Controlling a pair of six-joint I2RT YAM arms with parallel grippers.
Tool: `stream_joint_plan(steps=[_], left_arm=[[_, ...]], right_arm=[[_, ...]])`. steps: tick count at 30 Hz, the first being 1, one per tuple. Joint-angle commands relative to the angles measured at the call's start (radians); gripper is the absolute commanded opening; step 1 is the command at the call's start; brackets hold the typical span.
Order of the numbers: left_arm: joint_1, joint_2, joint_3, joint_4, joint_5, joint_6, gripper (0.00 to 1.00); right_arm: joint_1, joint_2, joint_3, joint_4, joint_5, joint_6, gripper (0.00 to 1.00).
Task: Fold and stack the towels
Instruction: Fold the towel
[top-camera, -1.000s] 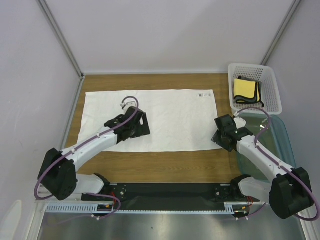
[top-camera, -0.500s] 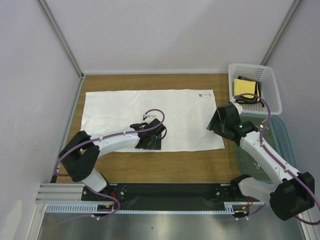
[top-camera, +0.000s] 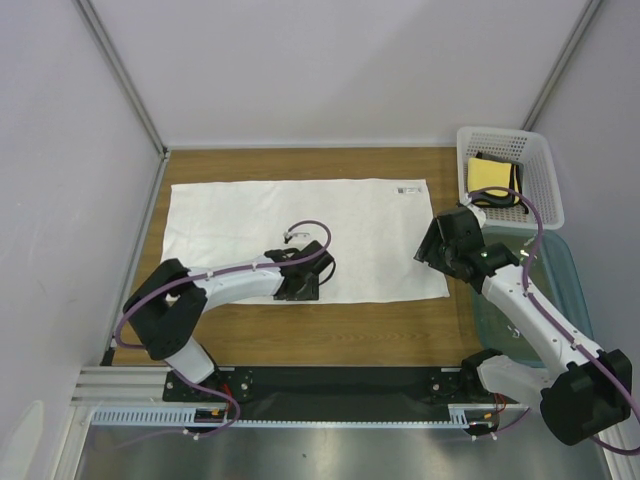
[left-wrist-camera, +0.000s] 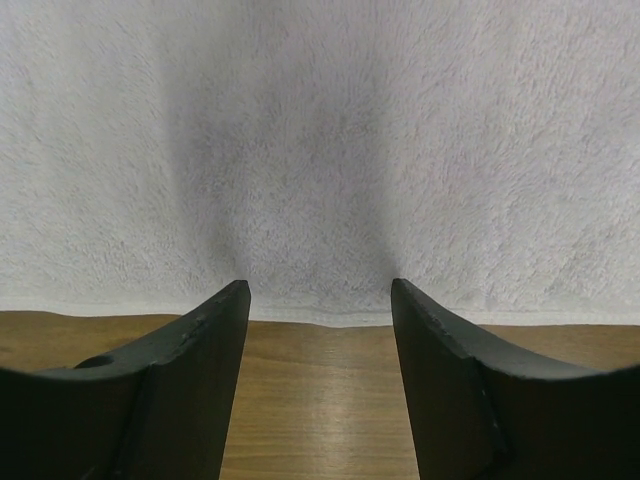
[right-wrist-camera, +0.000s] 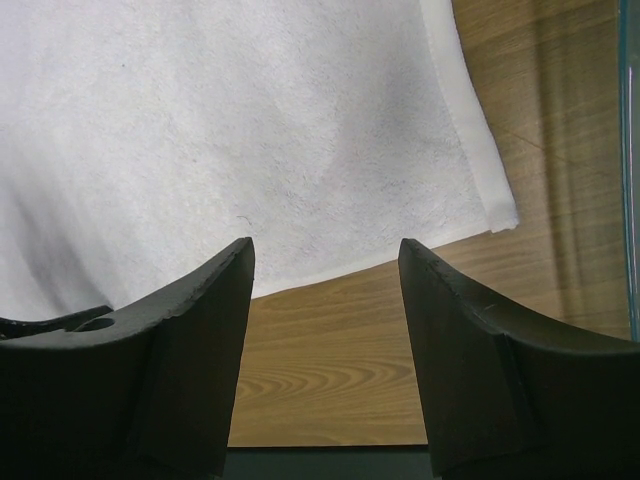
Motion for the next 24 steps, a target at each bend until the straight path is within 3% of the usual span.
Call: stream_joint_plan(steps=[1,14,24], left_arm=[[-0.009,0.012,-0.006,0.030,-0.019,-0.021,0.64],[-0.009,0.041,-0.006,0.031,-0.001,-0.003,0.47],[-0.017,0.026,-0.010,0.000,-0.007,0.017,0.35]], right_arm=[[-0.006,-0.018,0.005,0.002,-0.008,-0.012,0.65],[-0.006,0.023,0.025,0.035,-0.035,-0.010,0.65],[0.017,0.187,0.119,0.248,-0.115,-0.028,0.68]])
